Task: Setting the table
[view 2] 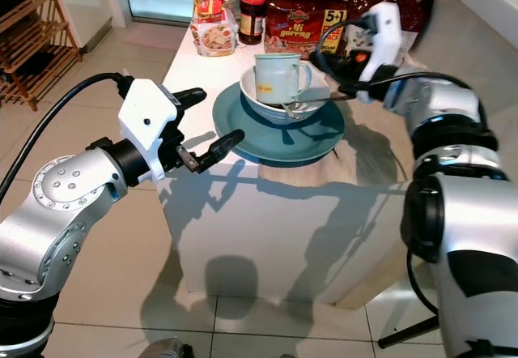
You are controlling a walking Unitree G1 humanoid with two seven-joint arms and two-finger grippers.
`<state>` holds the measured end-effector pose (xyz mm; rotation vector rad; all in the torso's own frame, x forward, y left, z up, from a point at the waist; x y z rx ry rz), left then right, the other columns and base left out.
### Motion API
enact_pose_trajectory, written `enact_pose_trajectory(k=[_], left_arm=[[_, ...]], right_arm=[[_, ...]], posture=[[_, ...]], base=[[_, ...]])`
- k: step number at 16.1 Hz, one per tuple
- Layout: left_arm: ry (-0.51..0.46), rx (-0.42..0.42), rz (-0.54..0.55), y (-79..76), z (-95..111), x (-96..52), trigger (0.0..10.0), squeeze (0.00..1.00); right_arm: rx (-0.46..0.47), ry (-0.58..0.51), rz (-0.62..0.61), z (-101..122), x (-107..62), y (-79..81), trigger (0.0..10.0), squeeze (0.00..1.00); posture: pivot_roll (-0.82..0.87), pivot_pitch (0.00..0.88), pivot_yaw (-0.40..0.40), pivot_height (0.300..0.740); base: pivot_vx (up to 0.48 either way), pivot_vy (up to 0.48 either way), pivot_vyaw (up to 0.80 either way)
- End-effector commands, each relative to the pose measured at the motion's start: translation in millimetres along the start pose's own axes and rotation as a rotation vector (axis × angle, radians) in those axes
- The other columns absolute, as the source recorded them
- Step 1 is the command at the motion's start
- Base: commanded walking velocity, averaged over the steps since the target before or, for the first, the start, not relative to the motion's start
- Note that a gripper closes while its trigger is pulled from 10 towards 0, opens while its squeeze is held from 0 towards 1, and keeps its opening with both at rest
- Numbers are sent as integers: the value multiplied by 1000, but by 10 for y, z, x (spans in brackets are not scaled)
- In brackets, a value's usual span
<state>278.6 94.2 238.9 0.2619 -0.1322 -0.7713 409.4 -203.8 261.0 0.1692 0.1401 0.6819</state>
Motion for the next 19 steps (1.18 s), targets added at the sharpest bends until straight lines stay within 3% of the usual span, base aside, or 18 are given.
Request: enact_pose_trajectory(k=[1,5,6,7,8,14,19], left_arm=[[-25,23,-7,-7,60,18,10000,0],[-36,29,12,19,75,28,10000,0],[-34,33,9,21,69,31,10000,0],[-32,36,4,16,65,32,10000,0],[-25,47,-6,6,58,40,10000,0],[-22,53,-24,-25,74,57,10000,0],[-15,44,-24,-49,59,46,10000,0]], right_arm=[[-39,-84,43,223,-54,29,0,0],[-67,-159,115,329,-81,95,0,0],[-78,-159,91,301,-56,88,10000,0],[-69,-151,63,269,-39,70,10000,718],[-55,-135,54,234,-28,58,10000,1000],[-98,-44,80,184,-22,59,10000,1000],[-114,-40,40,182,-49,9,10000,1000]], posture=[[110,0,-54,740],[106,0,-52,740],[105,0,-50,740],[102,0,-49,740],[105,0,-51,740],[102,0,-49,740],[101,6,-53,740]], base=[[0,0,0],[0,0,0],[0,0,0],[0,0,0],[0,0,0],[0,0,0],[0,0,0]])
Point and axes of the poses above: a point about 5 cm out from each wrist's last joint towards the gripper, its own x axis pointing out of the wrist towards the gripper, its own z axis along the axis of the wrist's last joint, y = z × x, the point moved 1 cm from there along x, pointing out of the wrist towards the gripper, and after that the axes turned 3 degrees about -x, right-handed, at the moved point
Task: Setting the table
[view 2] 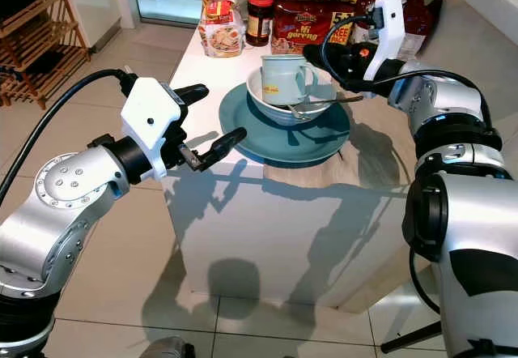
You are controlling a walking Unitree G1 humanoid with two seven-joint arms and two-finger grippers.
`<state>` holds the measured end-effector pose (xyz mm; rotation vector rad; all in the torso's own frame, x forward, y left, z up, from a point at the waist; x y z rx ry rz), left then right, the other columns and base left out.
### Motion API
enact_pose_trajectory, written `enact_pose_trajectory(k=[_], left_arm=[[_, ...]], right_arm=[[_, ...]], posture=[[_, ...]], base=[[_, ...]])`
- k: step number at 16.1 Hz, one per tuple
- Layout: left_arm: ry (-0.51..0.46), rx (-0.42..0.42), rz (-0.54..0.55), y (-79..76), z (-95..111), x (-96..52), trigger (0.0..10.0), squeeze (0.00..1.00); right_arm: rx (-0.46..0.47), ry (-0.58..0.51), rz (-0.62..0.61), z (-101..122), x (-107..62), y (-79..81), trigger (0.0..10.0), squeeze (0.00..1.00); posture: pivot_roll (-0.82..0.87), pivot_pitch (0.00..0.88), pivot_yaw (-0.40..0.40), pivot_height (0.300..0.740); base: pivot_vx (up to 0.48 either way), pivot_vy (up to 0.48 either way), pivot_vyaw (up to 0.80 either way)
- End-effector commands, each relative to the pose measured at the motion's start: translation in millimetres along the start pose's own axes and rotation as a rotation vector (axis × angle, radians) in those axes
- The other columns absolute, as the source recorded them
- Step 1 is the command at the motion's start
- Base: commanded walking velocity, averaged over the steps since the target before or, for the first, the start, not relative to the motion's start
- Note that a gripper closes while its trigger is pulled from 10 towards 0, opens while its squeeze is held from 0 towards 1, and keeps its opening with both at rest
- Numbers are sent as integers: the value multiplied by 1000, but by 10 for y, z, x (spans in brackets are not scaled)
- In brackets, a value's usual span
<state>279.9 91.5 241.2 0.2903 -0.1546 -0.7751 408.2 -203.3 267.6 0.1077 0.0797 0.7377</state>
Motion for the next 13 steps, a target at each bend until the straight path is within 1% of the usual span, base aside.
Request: enact_pose_trajectory(k=[1,3,4,5,6,9,13], left_arm=[[-3,9,-20,-45,33,15,10000,0],[0,8,-20,-41,31,10,10000,0],[2,8,-20,-43,27,9,10000,0],[2,6,-21,-48,28,8,10000,0],[2,4,-22,-51,28,6,10000,0],[8,2,-21,-55,18,-10,10000,0],[14,-5,-23,-71,12,-26,10000,0]], right_arm=[[-41,-11,-36,122,-40,-40,10000,1000],[-72,-9,-74,128,-32,-59,10000,1000],[-98,7,-130,107,-12,-83,10000,1000],[-98,26,-159,80,1,-93,10000,227],[-88,45,-157,49,18,-84,10000,0],[-80,119,-147,-65,60,-56,10000,0],[-79,178,-240,-191,97,-83,10000,0]], posture=[[100,10,-53,740],[98,16,-52,740],[98,20,-51,740],[99,22,-52,740],[100,24,-53,740],[101,29,-56,740],[105,38,-65,740]], base=[[0,0,0],[0,0,0],[0,0,0],[0,0,0],[0,0,0],[0,0,0],[0,0,0]])
Point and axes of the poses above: a point about 5 cm out from each wrist's last joint towards the gripper, its own x axis pointing out of the wrist towards the gripper, its own z axis along the axis of the wrist's last joint, y = z × x, the point moved 1 cm from there along x, pointing out of the wrist towards the gripper, and after that the axes turned 3 degrees about -x, right-handed, at the moved point
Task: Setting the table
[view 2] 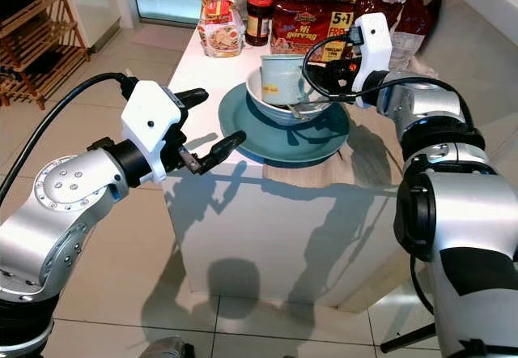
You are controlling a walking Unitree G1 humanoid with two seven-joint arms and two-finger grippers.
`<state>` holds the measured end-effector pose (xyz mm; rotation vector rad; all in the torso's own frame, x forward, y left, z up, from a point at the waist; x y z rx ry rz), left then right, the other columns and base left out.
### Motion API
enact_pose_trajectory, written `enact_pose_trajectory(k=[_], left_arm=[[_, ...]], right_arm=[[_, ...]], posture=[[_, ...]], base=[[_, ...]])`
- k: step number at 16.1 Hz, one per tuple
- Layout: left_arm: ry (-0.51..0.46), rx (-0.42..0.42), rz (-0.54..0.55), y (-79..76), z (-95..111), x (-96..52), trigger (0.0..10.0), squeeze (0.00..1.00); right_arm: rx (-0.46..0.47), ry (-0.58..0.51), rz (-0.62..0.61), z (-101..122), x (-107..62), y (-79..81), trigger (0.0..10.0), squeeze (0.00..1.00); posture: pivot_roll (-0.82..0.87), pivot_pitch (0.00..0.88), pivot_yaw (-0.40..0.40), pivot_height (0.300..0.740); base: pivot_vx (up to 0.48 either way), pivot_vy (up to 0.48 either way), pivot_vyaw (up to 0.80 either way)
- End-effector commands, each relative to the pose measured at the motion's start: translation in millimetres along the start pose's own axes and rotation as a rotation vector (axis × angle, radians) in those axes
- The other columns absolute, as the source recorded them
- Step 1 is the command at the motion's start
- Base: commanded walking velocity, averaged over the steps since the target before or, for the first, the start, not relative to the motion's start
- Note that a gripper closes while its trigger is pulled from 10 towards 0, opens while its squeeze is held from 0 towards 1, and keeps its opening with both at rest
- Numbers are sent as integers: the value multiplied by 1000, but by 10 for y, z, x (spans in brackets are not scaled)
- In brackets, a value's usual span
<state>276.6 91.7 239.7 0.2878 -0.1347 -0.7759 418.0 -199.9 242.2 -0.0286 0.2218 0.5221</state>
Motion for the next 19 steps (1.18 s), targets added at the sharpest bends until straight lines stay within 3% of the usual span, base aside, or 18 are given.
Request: enact_pose_trajectory(k=[1,5,6,7,9,19], left_arm=[[-2,4,-19,-47,19,-5,10000,0],[-1,4,-14,-38,21,-9,10000,0],[-1,4,-14,-38,24,-8,10000,0],[-2,5,-13,-38,26,-7,10000,0],[-2,5,-11,-38,27,-6,10000,0],[-5,8,-6,-39,34,-6,10000,0]], right_arm=[[-4,19,-27,23,-1,-14,10000,0],[17,16,10,-11,21,28,9922,0],[14,10,27,-16,28,44,4902,0],[12,5,39,-18,33,55,2824,0],[10,7,44,-29,41,66,0,0],[26,12,39,-74,53,73,0,0]], posture=[[108,39,-67,740],[108,40,-68,740],[108,40,-68,740],[109,41,-69,740],[109,41,-71,740],[114,37,-79,740]], base=[[0,0,0],[0,0,0],[0,0,0],[0,0,0],[0,0,0],[0,0,0]])
Point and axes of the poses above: a point about 5 cm out from each wrist's last joint towards the gripper, its own x axis pointing out of the wrist towards the gripper, its own z axis along the axis of the wrist's last joint, y = z × x, the point moved 1 cm from there along x, pointing out of the wrist towards the gripper, and after that the axes turned 3 degrees about -x, right-handed, at the moved point
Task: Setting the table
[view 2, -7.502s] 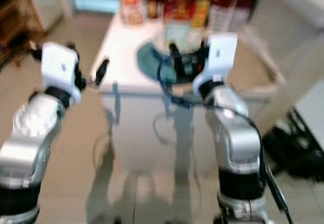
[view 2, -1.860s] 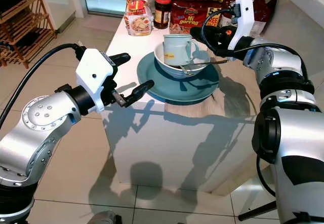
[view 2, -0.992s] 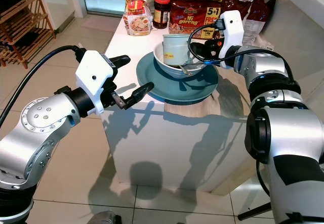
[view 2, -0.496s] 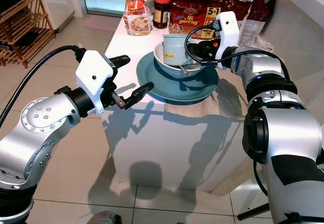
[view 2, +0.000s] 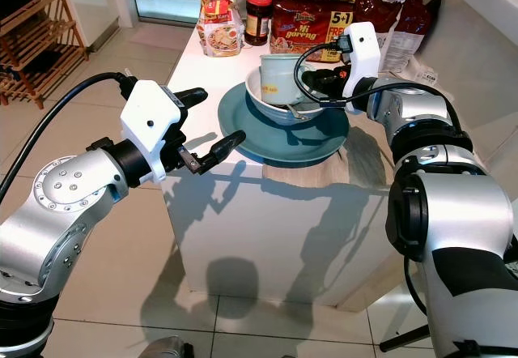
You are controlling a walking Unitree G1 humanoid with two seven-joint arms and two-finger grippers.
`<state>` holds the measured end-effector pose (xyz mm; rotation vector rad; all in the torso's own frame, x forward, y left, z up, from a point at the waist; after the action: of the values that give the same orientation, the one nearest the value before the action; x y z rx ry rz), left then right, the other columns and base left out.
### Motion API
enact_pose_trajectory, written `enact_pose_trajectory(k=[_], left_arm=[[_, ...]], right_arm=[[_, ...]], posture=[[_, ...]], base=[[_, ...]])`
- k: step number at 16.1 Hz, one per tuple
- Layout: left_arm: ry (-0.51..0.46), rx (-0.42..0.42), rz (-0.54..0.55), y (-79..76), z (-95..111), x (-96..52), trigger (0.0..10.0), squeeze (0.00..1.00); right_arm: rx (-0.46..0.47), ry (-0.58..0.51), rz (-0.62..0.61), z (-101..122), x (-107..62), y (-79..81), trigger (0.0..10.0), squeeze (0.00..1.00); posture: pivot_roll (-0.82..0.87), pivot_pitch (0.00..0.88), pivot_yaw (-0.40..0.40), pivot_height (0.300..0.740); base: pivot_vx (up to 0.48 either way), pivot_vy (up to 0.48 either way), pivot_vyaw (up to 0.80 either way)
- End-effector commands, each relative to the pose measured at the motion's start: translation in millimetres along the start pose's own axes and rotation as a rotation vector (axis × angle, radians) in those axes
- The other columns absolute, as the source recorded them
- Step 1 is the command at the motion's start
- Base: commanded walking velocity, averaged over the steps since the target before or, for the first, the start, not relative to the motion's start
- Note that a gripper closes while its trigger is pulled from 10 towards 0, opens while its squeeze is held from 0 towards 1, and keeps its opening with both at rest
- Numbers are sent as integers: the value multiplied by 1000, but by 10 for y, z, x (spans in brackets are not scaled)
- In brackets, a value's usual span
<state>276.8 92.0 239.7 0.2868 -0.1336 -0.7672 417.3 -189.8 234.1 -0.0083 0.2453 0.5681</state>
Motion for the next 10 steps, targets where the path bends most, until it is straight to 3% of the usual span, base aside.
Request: enact_pose_trajectory(k=[1,6,8,9,10], left_arm=[[-7,9,-15,-43,34,-5,10000,0],[-7,11,-14,-50,29,-8,10000,0],[-10,18,-3,-42,36,-9,10000,0],[-13,23,10,-29,42,-10,10000,0],[-17,30,80,58,47,-25,10000,0]], right_arm=[[7,-8,-9,-1,-8,-14,0,0],[15,-20,6,3,0,2,0,0],[17,-70,-6,80,-13,-13,0,0],[26,-105,-13,136,-27,-25,0,0],[56,-270,-23,394,-108,-70,0,0]], posture=[[114,34,-81,740],[115,23,-82,740],[121,18,-92,740],[124,16,-96,740],[123,17,-93,740]], base=[[0,0,0],[0,0,0],[0,0,0],[0,0,0],[0,0,0]])
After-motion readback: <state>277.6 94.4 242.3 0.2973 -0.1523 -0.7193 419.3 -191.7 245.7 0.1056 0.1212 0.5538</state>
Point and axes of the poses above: a point about 5 cm out from each wrist's last joint towards the gripper, its own x axis pointing out of the wrist towards the gripper, its own z axis along the axis of the wrist's last joint, y = z × x, the point moved 1 cm from there along x, pointing out of the wrist towards the gripper, and after that the axes turned 3 degrees about -x, right-handed, at the moved point
